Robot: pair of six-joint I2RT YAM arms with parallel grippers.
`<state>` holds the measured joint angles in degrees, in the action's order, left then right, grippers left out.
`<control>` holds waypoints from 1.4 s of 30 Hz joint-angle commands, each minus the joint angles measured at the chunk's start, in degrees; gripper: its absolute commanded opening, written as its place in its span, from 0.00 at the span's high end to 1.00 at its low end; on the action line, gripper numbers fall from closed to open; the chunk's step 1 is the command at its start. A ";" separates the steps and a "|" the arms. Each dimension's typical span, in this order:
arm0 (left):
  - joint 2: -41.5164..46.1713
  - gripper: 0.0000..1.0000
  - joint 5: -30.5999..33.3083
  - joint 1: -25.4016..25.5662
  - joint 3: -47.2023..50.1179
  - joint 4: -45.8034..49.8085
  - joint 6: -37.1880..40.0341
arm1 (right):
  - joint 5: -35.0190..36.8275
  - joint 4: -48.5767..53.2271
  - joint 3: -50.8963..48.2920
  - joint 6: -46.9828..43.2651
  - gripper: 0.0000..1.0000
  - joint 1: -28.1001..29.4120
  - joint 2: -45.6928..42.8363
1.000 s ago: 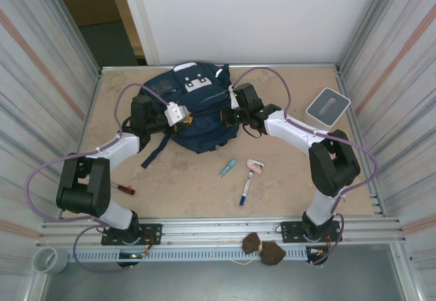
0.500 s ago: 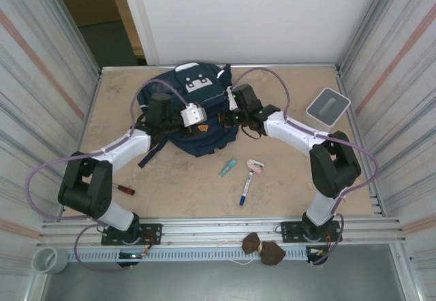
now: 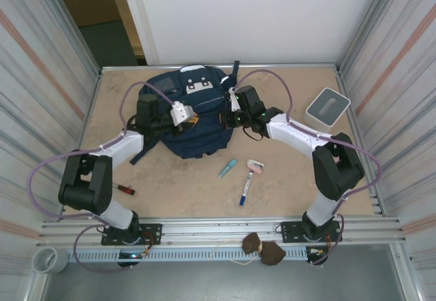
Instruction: Pack the student bag
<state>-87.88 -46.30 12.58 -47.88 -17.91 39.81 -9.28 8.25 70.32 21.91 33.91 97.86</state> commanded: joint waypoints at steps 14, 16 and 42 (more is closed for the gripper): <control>5.60 0.36 11.73 4.79 -0.75 7.06 5.27 | 2.55 0.37 2.65 1.66 1.00 0.79 -0.43; 4.17 0.34 14.09 7.53 -2.80 10.05 7.65 | 2.25 0.32 2.54 2.05 1.00 1.15 -1.22; 5.28 0.95 5.41 -5.08 1.94 1.32 2.30 | 4.17 1.94 4.82 0.86 1.00 -2.19 2.77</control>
<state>-84.68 -45.67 11.09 -47.11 -15.86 42.61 -13.67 7.70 73.65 23.27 35.16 100.20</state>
